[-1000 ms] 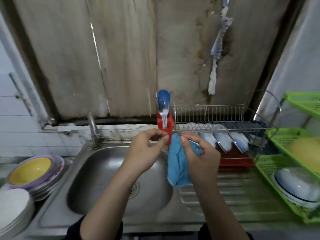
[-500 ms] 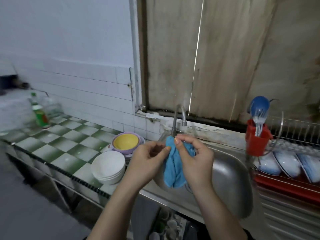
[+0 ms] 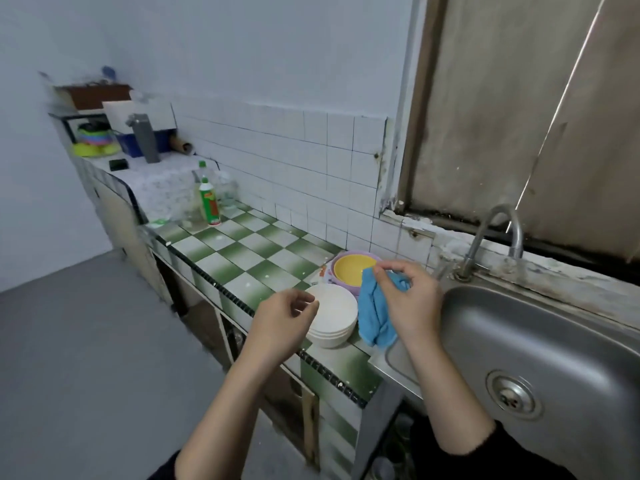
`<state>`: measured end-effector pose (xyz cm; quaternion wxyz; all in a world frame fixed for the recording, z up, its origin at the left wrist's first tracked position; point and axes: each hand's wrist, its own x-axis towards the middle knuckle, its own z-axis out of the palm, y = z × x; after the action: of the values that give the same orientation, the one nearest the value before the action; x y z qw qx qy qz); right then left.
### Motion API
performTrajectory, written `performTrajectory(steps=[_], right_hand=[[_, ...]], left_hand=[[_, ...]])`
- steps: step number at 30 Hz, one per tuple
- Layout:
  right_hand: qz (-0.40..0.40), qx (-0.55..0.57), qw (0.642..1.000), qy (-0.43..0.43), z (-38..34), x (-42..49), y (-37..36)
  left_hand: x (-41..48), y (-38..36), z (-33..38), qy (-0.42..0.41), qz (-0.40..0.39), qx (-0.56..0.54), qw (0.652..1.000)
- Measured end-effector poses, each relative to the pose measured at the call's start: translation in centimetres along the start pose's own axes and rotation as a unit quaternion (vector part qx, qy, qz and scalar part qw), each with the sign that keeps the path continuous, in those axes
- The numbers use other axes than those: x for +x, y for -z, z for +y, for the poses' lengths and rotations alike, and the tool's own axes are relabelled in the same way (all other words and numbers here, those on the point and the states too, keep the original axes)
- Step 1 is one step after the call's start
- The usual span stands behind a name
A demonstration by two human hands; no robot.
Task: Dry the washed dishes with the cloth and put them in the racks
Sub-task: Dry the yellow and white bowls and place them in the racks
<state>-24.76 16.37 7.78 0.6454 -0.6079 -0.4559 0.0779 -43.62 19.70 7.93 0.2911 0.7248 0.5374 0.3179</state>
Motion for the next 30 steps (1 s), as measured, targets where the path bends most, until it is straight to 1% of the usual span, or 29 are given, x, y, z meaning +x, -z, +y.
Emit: performTrajectory(steps=[2,5,9,14,19,23,26,30], right_hand=[[-0.026,-0.036,0.999,-0.028,1.4,0.5,-1.0],[-0.088,-0.086,0.99,-0.065,3.8,1.7,-2.0],[-0.143,-0.149,0.971,-0.12,7.3,4.2,-3.3],[-0.213,-0.207,0.941,-0.164,10.5,8.7,-5.2],[-0.276,-0.252,0.908,-0.191,13.9,13.8,-7.4],[-0.328,-0.321,0.862,-0.214,17.0,17.5,-8.7],[-0.366,-0.359,0.829,-0.221,18.9,19.6,-9.4],[-0.395,-0.376,0.806,-0.232,21.0,21.3,-10.2]], left_hand=[[1.1,-0.4,-1.4,0.012,-0.014,0.025,1.0],[2.9,-1.6,-3.0,0.025,-0.051,0.037,0.998],[5.7,-3.6,-4.5,0.034,-0.086,0.066,0.994],[10.9,-5.7,-4.9,0.032,-0.119,0.114,0.986],[17.4,-8.7,-5.2,0.012,-0.138,0.167,0.976],[22.5,-11.7,-5.3,-0.017,-0.158,0.211,0.965],[25.7,-14.1,-5.4,-0.037,-0.19,0.253,0.948],[28.8,-17.2,-6.1,-0.049,-0.233,0.304,0.922]])
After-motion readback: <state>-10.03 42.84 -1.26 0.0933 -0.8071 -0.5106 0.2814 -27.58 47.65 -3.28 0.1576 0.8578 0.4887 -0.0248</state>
